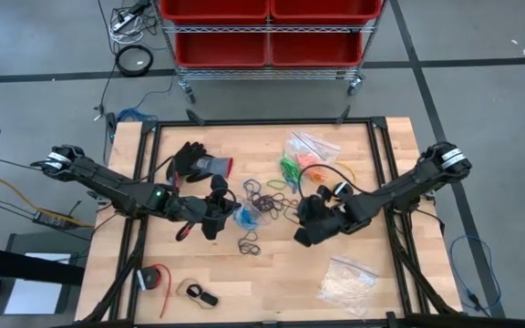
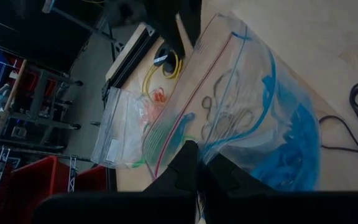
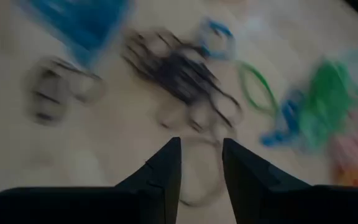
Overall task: Sort rubber bands
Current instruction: Put the blue rubber band into the transparent zip bag
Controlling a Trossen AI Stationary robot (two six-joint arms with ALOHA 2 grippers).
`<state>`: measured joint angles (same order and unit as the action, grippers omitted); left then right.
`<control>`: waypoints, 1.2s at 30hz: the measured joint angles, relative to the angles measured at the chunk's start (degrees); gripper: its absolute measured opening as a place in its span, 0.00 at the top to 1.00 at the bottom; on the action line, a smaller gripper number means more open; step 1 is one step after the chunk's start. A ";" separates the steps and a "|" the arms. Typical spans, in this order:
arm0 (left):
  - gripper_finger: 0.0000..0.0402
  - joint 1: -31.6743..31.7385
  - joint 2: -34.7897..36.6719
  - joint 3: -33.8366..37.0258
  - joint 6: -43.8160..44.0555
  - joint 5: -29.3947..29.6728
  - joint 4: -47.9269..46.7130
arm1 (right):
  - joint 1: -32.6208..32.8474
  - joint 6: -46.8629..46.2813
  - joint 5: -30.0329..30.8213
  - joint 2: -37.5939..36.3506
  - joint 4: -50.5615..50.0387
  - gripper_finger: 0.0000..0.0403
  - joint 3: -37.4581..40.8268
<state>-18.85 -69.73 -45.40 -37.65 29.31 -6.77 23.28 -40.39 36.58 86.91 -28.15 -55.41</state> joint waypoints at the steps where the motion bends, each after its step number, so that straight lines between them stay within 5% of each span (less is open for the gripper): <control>1: 0.97 0.00 0.00 -0.01 0.00 -0.02 0.05 | -0.96 -0.64 -0.01 0.00 0.60 0.74 1.88; 13: 0.97 0.00 0.00 0.00 0.00 -0.01 0.07 | -18.85 9.33 -8.65 0.04 37.39 0.76 21.34; 22: 0.97 0.00 0.00 -0.01 -0.02 -0.01 0.05 | -28.36 11.56 -20.58 5.32 40.90 0.79 22.83; 30: 0.97 0.00 0.00 -0.01 -0.02 -0.02 0.09 | -30.05 11.70 -19.81 12.90 48.11 0.81 22.43; 36: 0.97 0.00 0.00 -0.01 0.00 0.01 0.07 | -28.89 11.75 -20.37 10.32 46.96 0.98 22.69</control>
<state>-18.85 -69.73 -45.41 -37.65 29.32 -6.70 -5.61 -28.64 16.21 97.23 18.81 -32.72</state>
